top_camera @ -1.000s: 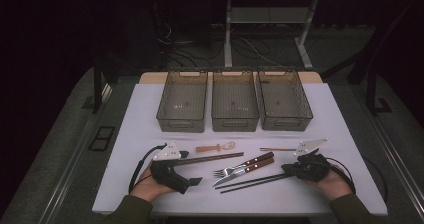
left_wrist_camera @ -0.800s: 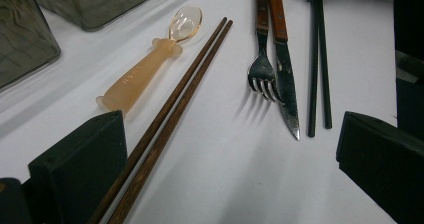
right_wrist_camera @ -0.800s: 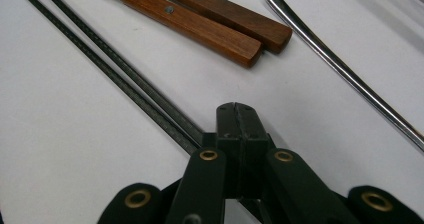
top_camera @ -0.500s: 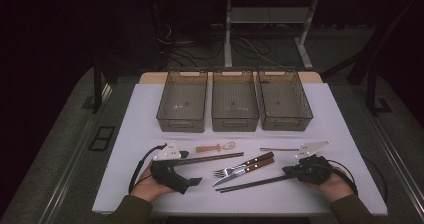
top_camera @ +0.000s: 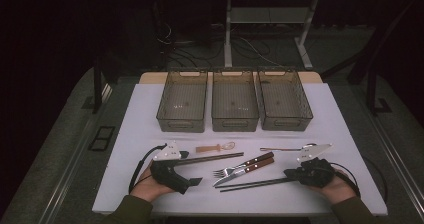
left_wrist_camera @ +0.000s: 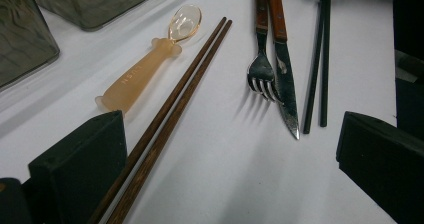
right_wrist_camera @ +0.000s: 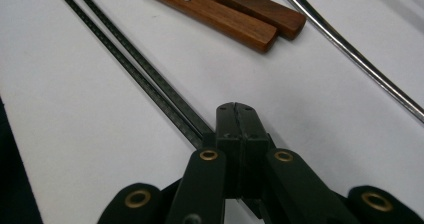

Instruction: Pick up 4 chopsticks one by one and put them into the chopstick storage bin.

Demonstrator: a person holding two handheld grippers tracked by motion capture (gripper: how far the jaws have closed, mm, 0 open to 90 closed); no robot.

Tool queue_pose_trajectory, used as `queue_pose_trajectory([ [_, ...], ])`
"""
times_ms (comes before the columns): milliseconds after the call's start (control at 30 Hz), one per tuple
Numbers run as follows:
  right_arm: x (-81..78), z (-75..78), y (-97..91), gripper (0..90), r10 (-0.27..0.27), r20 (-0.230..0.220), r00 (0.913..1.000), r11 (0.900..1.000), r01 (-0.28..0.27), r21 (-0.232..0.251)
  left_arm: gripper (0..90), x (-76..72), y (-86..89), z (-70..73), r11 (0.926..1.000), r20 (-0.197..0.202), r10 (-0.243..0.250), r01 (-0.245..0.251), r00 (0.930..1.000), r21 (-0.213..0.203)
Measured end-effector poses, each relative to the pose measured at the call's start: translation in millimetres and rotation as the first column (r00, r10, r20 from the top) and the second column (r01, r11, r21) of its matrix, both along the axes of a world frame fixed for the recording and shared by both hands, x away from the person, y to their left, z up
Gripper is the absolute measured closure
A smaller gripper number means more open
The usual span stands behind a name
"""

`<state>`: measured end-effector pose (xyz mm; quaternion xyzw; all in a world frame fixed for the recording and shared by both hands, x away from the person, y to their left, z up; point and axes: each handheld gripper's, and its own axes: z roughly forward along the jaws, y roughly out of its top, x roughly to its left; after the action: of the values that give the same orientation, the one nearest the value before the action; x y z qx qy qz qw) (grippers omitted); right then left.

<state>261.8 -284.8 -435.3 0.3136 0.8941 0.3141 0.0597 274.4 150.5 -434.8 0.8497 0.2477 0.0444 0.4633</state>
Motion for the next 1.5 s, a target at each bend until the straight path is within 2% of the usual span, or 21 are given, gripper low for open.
queue_pose_trajectory([
  [500,-11.7,1.6,0.4,89.8,0.034,-0.002,0.9994,0.9994,-0.034,0.000,0.0,0.5,-0.1,-0.1,0.9999,0.004,-0.006,0.006,1.0000,0.008],
  [633,-10.6,3.9,-0.8,89.7,0.032,0.013,0.9994,0.9992,-0.032,0.023,0.0,0.2,-0.1,0.1,1.0000,0.003,-0.006,0.006,1.0000,0.006],
  [733,-9.9,6.8,0.5,83.5,0.070,0.024,0.9972,0.9949,-0.072,0.071,0.0,0.4,-0.5,-0.2,0.9999,0.004,-0.010,0.010,0.9999,0.009],
  [867,-10.4,8.2,7.7,78.7,0.142,0.028,0.9894,0.9827,-0.144,0.115,0.0,0.1,-1.2,-0.4,1.0000,0.001,-0.007,0.007,1.0000,0.004],
  [933,-10.5,7.4,12.3,77.3,0.183,0.029,0.9827,0.9759,-0.185,0.116,0.0,0.3,-1.4,-0.6,1.0000,0.000,-0.007,0.007,1.0000,0.005],
  [967,-10.5,7.4,12.3,77.3,0.183,0.029,0.9827,0.9759,-0.185,0.116,0.0,0.3,-1.5,-0.8,0.9999,0.001,-0.009,0.009,1.0000,0.005],
  [1000,-11.2,6.3,17.2,77.3,0.215,0.028,0.9762,0.9688,-0.217,0.120,0.0,0.3,-1.7,-0.8,0.9999,0.001,-0.010,0.010,1.0000,0.007],
  [1033,-11.2,6.3,17.2,77.3,0.215,0.028,0.9762,0.9688,-0.217,0.120,0.0,0.3,-1.7,-0.8,0.9999,0.002,-0.010,0.010,0.9999,0.007],
  [1100,-10.9,4.6,23.5,76.9,0.242,0.028,0.9699,0.9635,-0.243,0.111,0.0,0.2,-1.8,-0.8,0.9999,0.002,-0.011,0.011,0.9999,0.008],
  [1300,-9.3,0.2,30.0,77.1,0.270,0.018,0.9628,0.9601,-0.270,0.073,0.0,0.6,-1.6,-0.9,0.9999,0.003,-0.012,0.012,0.9999,0.008],
  [1333,-7.8,-0.3,29.2,77.1,0.287,0.030,0.9575,0.9557,-0.288,0.059,0.0,0.6,-1.7,-0.9,0.9999,0.003,-0.013,0.013,0.9999,0.008],
  [1500,-7.2,-0.9,29.4,77.1,0.293,0.039,0.9552,0.9543,-0.295,0.049,0.0,0.6,-1.9,-1.0,0.9999,0.004,-0.014,0.014,0.9999,0.009],
])
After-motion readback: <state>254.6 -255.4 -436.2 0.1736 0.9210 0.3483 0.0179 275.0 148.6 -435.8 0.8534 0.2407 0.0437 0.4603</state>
